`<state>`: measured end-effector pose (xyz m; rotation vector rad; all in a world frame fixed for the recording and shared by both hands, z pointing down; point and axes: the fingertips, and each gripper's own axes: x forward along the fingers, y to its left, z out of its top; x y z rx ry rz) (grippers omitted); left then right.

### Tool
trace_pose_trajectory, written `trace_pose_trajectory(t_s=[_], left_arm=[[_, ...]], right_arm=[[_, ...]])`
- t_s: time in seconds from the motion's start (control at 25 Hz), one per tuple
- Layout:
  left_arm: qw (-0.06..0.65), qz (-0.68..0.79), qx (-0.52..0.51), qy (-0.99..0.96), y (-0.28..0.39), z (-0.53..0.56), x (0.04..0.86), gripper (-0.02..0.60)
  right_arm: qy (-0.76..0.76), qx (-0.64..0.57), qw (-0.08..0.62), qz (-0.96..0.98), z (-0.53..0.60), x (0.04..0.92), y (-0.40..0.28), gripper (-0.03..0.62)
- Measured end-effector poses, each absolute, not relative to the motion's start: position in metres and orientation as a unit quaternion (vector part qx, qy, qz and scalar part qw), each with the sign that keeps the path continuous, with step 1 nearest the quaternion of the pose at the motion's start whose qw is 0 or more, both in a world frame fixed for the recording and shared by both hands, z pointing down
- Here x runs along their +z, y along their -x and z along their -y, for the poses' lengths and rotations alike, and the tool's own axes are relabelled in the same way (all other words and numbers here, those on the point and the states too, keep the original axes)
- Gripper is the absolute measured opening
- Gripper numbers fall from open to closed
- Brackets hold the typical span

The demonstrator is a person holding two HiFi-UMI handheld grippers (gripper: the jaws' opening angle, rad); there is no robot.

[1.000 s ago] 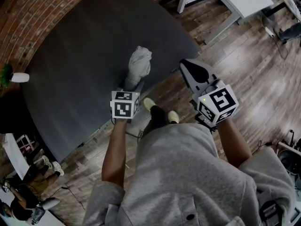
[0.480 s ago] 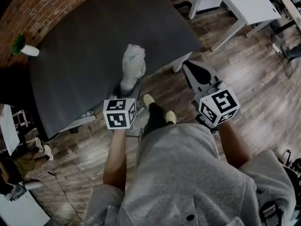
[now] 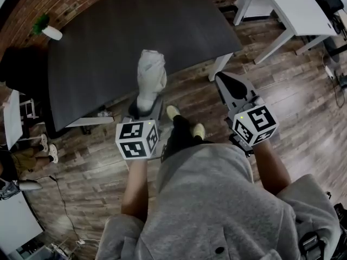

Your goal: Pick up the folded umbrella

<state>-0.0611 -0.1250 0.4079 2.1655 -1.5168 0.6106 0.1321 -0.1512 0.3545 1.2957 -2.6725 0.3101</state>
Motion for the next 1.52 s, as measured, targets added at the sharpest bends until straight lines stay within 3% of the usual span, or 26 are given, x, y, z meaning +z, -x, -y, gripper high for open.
trace_pose_trajectory(t_s=[1.52], left_arm=[[0.182, 0.602, 0.162, -0.760, 0.171, -0.026, 0.359, 0.264]], right_arm=[[-0.446, 0.084, 0.072, 0.888, 0.033, 0.335, -0.038, 0.031]])
